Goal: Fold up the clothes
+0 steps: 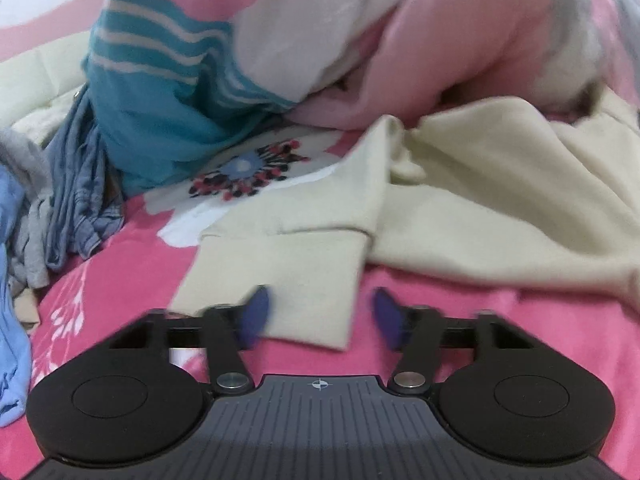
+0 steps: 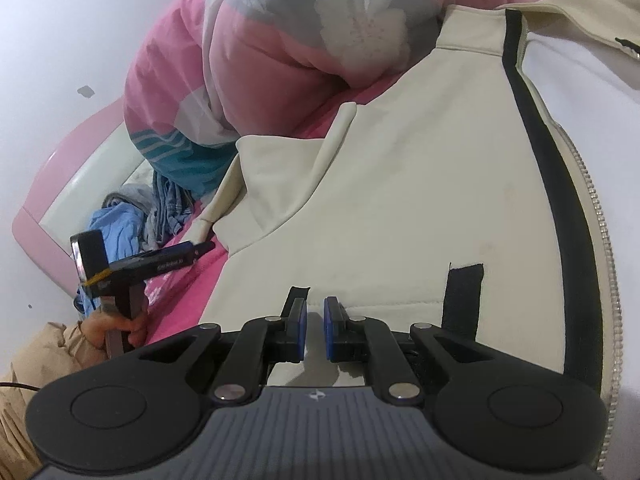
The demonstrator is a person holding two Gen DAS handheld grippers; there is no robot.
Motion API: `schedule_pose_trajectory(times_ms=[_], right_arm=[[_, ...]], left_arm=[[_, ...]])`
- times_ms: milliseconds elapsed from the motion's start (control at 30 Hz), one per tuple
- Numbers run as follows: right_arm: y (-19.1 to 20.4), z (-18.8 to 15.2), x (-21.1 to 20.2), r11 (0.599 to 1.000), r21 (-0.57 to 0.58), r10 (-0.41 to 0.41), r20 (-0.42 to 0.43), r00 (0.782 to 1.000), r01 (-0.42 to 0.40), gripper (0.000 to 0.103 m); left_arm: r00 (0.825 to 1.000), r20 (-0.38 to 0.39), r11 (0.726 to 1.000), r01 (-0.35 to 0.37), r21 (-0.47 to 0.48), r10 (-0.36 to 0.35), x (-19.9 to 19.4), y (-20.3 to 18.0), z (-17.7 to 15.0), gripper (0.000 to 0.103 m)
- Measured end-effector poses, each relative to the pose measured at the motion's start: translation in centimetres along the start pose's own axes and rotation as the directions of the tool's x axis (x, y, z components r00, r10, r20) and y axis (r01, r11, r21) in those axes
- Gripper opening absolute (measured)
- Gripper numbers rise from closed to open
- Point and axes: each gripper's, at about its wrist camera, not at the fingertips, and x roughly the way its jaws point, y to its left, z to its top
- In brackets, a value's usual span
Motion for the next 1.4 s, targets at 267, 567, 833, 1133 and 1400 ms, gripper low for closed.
schedule_pose_trajectory(times_ms=[267,567,833,1133,1400], right_arm=[[-0.5,0.0,0.0,0.999,0.023,0.025,0.009,1.000,-0.025,0.008],[-0.6,0.0,-0.2,0.999,0.034,0.029,0.016,0.999,-0.029,0.008],[-0.8,-0.1,-0.1,0.999,0.038,0.030,0.017,0.999,-0.031,0.008],[-0.7,0.0,-0.1,0.999,0.042,0.032,0.014,0.999,-0.033,0.008],[-0.8,0.0,0.0,0.998,0.045,0.035,0.014,0.999,-0.035,0.008]], left_arm=[[0.998,0.055,0.969,0.026,-0.246,-0.013,-6.8,6.7,5.7,0.003],[0.997,0.076,0.872,0.043,-0.488,-0.006,-17.2,15.6,11.5,0.003],[0.994,-0.103,0.835,-0.033,-0.549,-0.029,-11.4,19.1,9.8,0.004],[0.997,-0.073,0.642,-0.068,-0.764,0.020,-3.3,23.4,2.2,0.027],[0.999,-0.031,0.583,-0.020,-0.812,-0.008,-7.0,24.5,-2.2,0.072]])
